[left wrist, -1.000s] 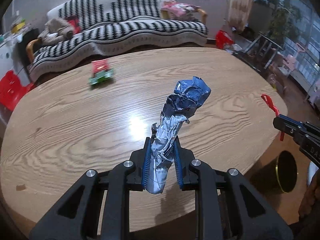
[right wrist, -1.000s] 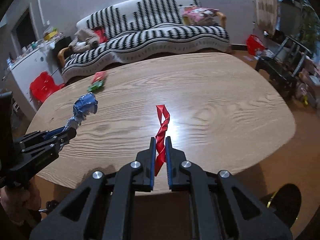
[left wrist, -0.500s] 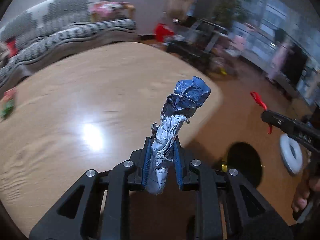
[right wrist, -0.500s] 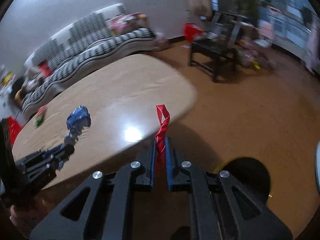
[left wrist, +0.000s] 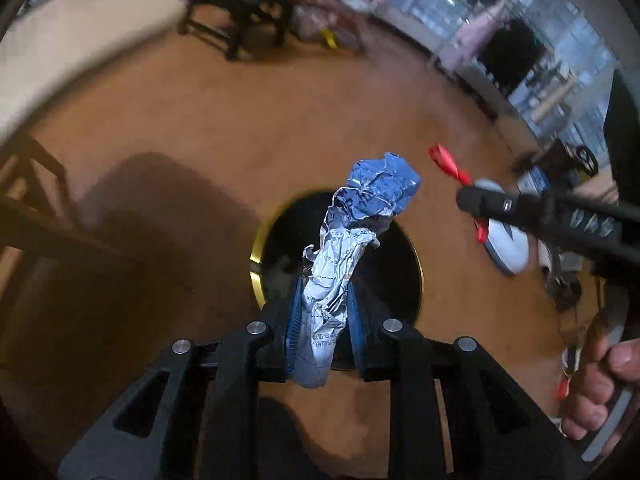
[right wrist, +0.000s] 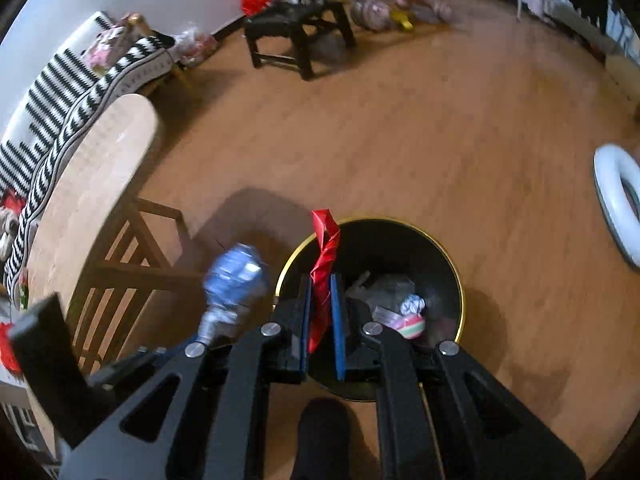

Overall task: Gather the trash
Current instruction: 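Carry the foil wrapper and ribbon to the black bin and open both tools, then return both tools to the table above the remaining trash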

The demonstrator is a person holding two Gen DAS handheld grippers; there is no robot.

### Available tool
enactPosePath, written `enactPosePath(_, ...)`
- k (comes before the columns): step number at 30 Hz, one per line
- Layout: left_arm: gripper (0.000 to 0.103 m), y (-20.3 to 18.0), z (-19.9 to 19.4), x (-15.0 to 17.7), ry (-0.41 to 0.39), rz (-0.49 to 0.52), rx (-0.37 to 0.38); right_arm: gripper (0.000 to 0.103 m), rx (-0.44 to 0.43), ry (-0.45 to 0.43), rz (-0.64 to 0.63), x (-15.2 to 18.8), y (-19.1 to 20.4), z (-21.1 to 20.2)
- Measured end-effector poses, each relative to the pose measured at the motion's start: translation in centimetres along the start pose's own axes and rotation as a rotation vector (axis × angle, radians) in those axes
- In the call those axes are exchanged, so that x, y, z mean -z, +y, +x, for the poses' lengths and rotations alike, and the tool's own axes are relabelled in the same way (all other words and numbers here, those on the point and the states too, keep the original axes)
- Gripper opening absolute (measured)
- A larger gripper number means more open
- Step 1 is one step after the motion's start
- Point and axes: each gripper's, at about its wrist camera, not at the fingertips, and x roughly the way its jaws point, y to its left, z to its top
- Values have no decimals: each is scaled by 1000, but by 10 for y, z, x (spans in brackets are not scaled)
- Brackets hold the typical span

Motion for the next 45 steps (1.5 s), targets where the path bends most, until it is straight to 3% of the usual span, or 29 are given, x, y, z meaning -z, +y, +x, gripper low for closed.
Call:
enactPosePath(5, 21, -8, 28, -5, 37, 13, 10, 10, 14, 41, 8, 1, -7, 9)
enactPosePath(15, 22, -12, 42, -9, 38, 27, 12, 10, 40, 30, 39, -2, -14, 11)
enactPosePath(16, 24, -13, 45, -12, 38, 29, 8, 10, 43, 30, 43, -2, -14, 10)
enactPosePath(18, 41, -13, 45, -9, 41, 34, 5, 10, 43, 32, 52, -2, -16, 11)
enactPosePath(19, 57, -15, 43, -6, 37, 32, 5, 11, 45, 33, 55, -2, -16, 12)
enactPosePath(20, 65, -15, 43, -6, 31, 31, 6, 13, 49, 34, 58, -3, -15, 12)
enactPosePath(21, 66, -15, 43, -6, 26, 32, 6, 15, 49, 34, 60, -3, -14, 12)
enactPosePath(22, 68, -16, 42, -6, 25, 38, 4, 28, 48, 34, 60, -2, -15, 12)
enactPosePath(23, 69, -17, 42, -6, 25, 41, 1, 53, 50, 31, 59, -2, -15, 12)
enactPosePath(24, 71, -18, 42, -5, 24, 43, -1, 64, 55, 22, 57, -2, -14, 10)
enactPosePath(25, 74, -18, 39, -4, 17, 45, -6, 70, 55, 6, 49, -2, -11, 6)
enactPosePath(28, 82, -15, 29, -5, -4, 51, -26, 70, 31, -19, 33, -4, 2, -3)
enactPosePath(32, 93, -3, -6, -6, -55, 59, -71, 73, -8, -70, -53, -7, 43, -19)
enactPosePath(34, 93, 11, -33, -7, -91, 50, -90, 79, -29, -96, -121, -6, 70, -28)
enactPosePath(40, 95, 62, -130, -1, -222, -29, -163, 84, -122, -199, -270, 6, 151, -63)
enactPosePath(45, 96, 106, -206, 22, -316, -26, -307, 87, -207, -217, -370, 21, 217, -72)
